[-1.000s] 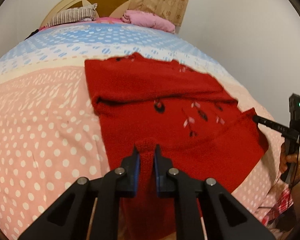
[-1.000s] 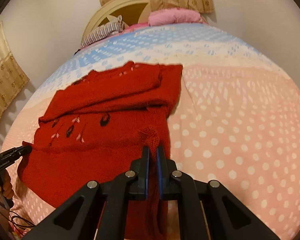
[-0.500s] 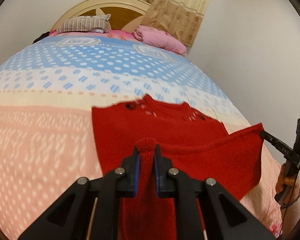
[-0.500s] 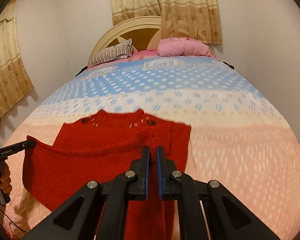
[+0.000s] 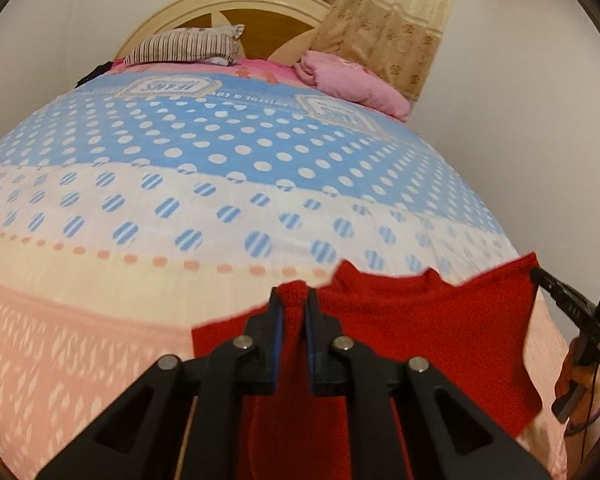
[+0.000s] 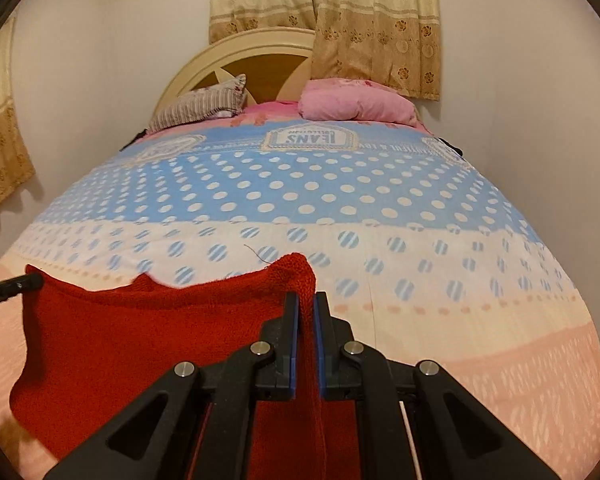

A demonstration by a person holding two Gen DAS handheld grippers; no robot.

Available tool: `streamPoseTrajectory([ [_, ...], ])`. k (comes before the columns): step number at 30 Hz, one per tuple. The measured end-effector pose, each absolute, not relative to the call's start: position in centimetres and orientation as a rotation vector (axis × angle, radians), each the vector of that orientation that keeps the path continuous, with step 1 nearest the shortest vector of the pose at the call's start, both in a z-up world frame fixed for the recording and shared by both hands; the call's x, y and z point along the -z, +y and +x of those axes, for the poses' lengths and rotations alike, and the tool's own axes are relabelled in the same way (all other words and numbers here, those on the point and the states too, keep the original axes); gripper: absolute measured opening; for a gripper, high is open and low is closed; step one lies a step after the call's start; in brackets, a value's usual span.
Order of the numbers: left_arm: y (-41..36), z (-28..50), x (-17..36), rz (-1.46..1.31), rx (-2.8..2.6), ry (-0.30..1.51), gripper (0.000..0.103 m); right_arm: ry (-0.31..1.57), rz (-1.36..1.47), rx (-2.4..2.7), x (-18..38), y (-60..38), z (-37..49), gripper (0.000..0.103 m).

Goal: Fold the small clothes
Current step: 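Lift the hem with both grippers and fold it toward the collar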

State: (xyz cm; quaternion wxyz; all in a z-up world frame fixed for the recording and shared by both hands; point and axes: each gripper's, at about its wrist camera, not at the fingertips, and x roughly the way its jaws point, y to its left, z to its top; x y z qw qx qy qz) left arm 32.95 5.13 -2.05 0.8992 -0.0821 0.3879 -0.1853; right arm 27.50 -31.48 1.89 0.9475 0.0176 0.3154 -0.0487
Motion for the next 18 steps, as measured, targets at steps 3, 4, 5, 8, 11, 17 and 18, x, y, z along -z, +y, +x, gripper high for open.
streamPoseTrajectory([
  [3,4.7,35.1,3.3,-0.186,0.367,0.827,0.010,0.656,0.065,0.111,-0.5,-32.1,29.7,0.006],
  [4,4.5,35.8,3.9,-0.184,0.357,0.839,0.010,0.661,0.067,0.116,0.0,-32.2,30.3,0.006],
  [5,4.4,36.1,4.2,-0.183,0.353,0.844,0.010,0.667,0.063,0.125,0.5,-32.3,30.9,0.006],
  [8,4.1,37.1,5.1,-0.184,0.336,0.857,0.010,0.687,0.055,0.144,1.9,-32.7,32.2,0.006],
  [11,3.7,37.9,5.8,-0.189,0.318,0.865,0.010,0.691,0.059,0.165,2.7,-33.3,32.9,0.006],
  [17,1.9,38.9,8.3,-0.107,0.263,0.896,0.010,0.715,0.046,0.227,4.6,-33.8,33.7,0.006],
  [18,1.7,39.0,8.6,-0.094,0.254,0.905,0.010,0.725,0.043,0.232,5.0,-33.9,33.8,0.006],
])
